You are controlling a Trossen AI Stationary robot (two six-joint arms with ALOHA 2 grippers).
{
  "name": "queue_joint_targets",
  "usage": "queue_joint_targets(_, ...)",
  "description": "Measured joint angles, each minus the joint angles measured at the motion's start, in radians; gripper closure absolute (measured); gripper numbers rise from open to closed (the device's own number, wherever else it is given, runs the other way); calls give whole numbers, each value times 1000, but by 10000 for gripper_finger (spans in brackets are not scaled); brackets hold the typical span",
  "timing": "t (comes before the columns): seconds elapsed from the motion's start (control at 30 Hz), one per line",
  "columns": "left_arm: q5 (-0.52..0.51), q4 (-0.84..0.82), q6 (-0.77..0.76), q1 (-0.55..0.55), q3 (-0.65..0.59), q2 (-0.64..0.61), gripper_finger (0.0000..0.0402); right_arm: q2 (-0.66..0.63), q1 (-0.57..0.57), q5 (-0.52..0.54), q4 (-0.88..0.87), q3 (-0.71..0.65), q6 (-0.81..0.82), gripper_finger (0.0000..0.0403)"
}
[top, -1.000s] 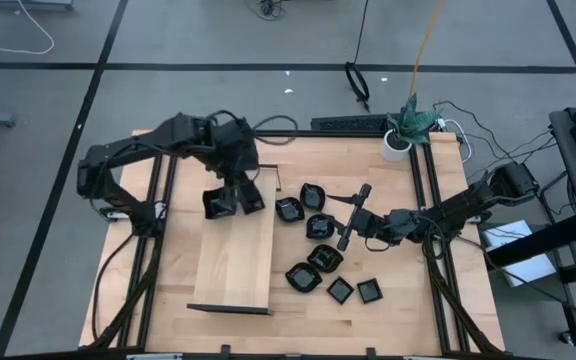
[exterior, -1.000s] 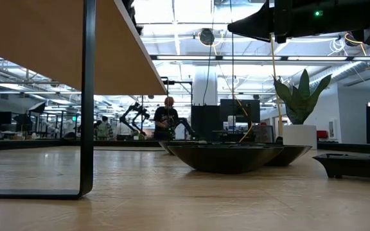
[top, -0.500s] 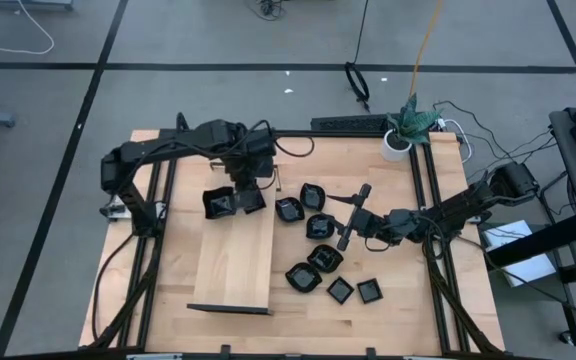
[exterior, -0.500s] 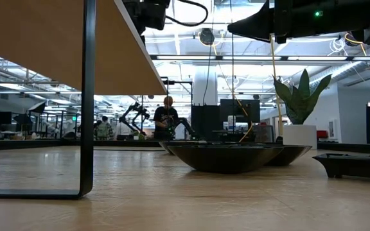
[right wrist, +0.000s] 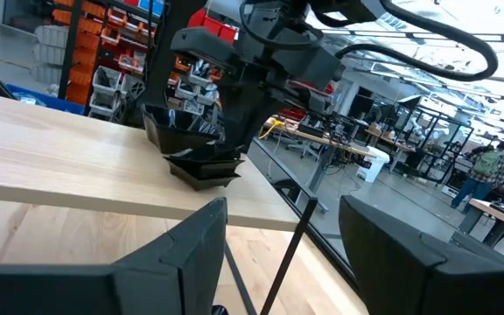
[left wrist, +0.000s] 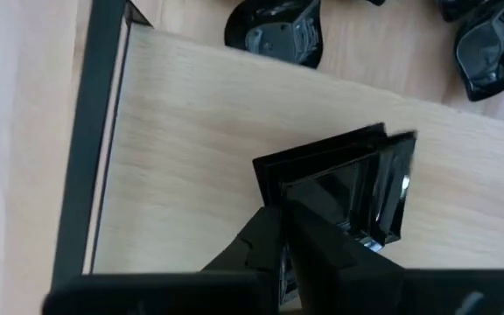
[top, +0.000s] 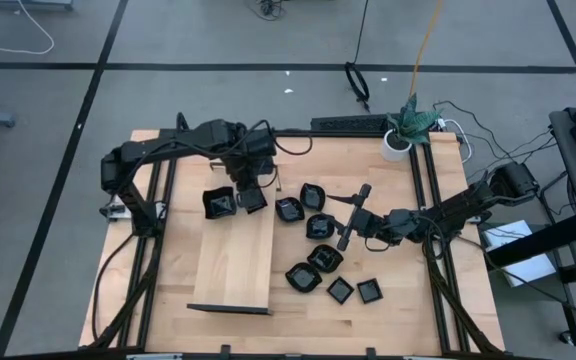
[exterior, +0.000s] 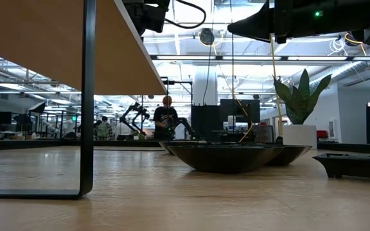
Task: Pick & Place Mini shaped plates
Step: Stack the square plate on top of the square plate on the shelf
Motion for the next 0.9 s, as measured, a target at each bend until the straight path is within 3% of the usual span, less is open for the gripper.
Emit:
queue_joint_targets(0.3,-63,-14,-21,0,1,0,262,0,0,0,0,0,0,195)
queue_joint_targets(0.5,-115,-87,-23,-2,104,-2,199,0,0,0,-9,0,0,195)
queue_joint_targets(0.67,-116,-17,-48,-35,157,-85,182,0,0,2,-36,0,8,195)
queue_joint_targets(0.9,-160,141,-98,-171,3,-349,181,-1,26,3,-82,0,18,195)
